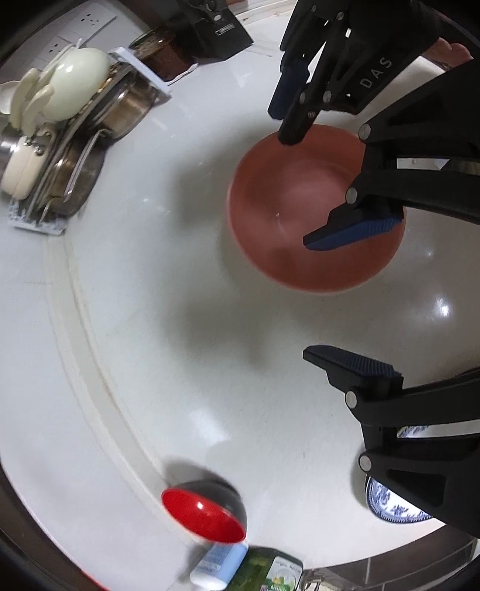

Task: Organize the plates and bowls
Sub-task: 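Lower the pink bowl into the white bowl and open both grippers, then move both grippers to the rim of the red bowl, then close both grippers on the rim of the red bowl, then lift the red bowl with both grippers and carry it over the pink bowl, then lower the red bowl into the pink bowl and open both grippers, then close the left gripper on the rims of the stacked bowls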

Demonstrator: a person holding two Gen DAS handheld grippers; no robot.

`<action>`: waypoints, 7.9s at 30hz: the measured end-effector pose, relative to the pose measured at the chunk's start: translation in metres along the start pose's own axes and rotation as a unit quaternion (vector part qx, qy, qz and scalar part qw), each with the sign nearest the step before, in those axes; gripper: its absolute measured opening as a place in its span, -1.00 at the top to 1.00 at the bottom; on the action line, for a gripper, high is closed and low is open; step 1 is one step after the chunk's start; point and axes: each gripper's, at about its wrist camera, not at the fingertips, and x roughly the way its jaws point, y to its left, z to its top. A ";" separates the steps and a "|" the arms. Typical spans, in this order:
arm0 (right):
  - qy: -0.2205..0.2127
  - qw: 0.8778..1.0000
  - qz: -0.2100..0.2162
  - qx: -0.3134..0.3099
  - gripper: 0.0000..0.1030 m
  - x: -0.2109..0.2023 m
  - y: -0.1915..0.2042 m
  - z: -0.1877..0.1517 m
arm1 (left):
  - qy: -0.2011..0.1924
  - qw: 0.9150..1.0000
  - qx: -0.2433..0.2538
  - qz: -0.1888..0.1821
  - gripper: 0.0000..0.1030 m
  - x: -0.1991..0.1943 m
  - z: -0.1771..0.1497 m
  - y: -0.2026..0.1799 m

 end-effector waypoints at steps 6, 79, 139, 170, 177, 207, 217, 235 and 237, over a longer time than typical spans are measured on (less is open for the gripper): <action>-0.025 1.000 -0.001 -0.013 0.35 -0.019 0.014 0.005 | -0.034 0.999 -0.020 0.011 -0.22 -0.022 0.003 0.022; 0.016 0.987 0.106 -0.118 0.71 0.115 0.308 0.161 | -0.009 0.976 -0.214 0.045 0.68 0.062 0.073 0.332; -0.112 0.993 0.031 0.015 0.80 -0.065 0.072 0.007 | -0.100 0.992 -0.046 -0.059 0.80 -0.059 0.013 0.049; -0.039 0.998 0.026 0.048 0.80 -0.018 0.003 -0.035 | -0.032 0.998 -0.016 -0.048 0.71 -0.019 -0.008 -0.012; -0.030 0.998 0.032 0.051 0.80 -0.007 -0.001 -0.034 | -0.024 0.999 -0.016 -0.043 0.71 -0.013 -0.006 -0.013; -0.092 0.993 -0.004 0.073 0.08 -0.033 -0.006 -0.035 | -0.052 0.998 -0.031 0.012 -0.30 -0.040 0.005 0.022; -0.090 0.991 0.014 0.094 0.08 -0.012 -0.009 -0.044 | -0.021 0.999 -0.024 -0.016 -0.31 -0.017 -0.005 0.019; -0.020 0.991 0.038 0.128 0.14 0.032 -0.013 -0.032 | 0.046 0.998 -0.023 -0.036 0.05 0.027 0.016 0.011; -0.014 0.991 0.034 0.129 0.30 0.035 -0.012 -0.031 | 0.051 0.997 -0.024 -0.043 0.13 0.030 0.018 0.010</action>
